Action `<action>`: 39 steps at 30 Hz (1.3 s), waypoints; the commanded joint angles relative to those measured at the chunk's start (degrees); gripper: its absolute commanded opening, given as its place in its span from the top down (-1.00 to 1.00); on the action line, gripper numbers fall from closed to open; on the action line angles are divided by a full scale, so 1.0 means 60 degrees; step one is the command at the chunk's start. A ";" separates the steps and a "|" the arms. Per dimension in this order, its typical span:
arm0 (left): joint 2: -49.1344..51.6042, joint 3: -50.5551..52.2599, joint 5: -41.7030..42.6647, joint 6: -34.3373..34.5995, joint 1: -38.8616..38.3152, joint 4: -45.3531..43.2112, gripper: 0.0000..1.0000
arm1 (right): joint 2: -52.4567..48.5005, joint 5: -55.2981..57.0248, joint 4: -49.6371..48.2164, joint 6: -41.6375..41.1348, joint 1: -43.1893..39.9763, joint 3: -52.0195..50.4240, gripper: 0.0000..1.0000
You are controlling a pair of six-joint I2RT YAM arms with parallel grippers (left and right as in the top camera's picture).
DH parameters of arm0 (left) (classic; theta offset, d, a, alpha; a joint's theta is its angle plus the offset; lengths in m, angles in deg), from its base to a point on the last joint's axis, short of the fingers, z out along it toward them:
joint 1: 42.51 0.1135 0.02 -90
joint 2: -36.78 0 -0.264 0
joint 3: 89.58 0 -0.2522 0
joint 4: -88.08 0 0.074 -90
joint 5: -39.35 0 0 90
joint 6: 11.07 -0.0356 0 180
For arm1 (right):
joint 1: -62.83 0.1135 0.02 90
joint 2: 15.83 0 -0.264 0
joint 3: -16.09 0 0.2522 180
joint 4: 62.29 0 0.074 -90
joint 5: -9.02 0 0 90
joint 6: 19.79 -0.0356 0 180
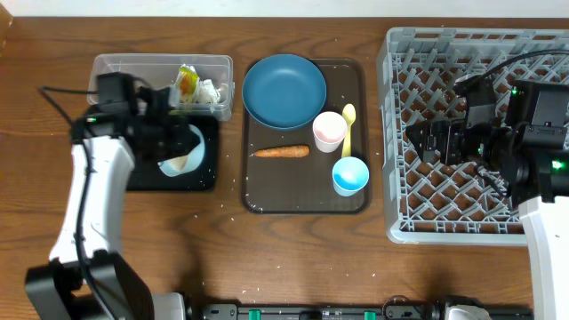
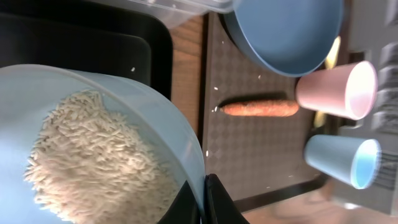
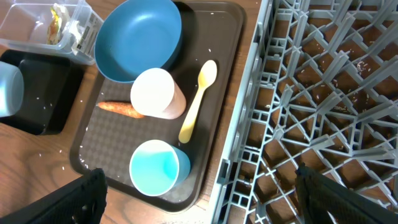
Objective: Sort waste into correct bins and load items into the dishwasher rack
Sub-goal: 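Carry rice bowl left and tip rice onto black tray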
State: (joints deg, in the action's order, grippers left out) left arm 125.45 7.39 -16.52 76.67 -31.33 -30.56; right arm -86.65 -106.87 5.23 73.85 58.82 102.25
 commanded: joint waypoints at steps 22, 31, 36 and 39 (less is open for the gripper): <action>0.2725 -0.0091 0.8236 -0.1566 0.3526 0.0044 0.88 | 0.0051 -0.0007 0.0047 0.0120 -0.0058 0.0146 -0.89; 0.2725 -0.0091 0.9231 -0.1541 0.3697 0.0448 0.88 | 0.0051 -0.0007 0.0051 0.0120 -0.0058 0.0146 -0.89; 0.2732 -0.0091 0.9329 -0.1468 0.3818 0.0408 0.88 | 0.0051 -0.0007 0.0047 0.0120 -0.0058 0.0146 -0.89; 0.2747 -0.0091 0.9329 -0.1388 0.3993 0.0382 0.88 | 0.0051 -0.0007 0.0047 0.0120 -0.0058 0.0146 -0.89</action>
State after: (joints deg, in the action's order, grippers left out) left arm 141.82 7.41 36.75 68.28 -8.71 -28.27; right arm -86.65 -106.87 5.47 73.85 58.82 102.25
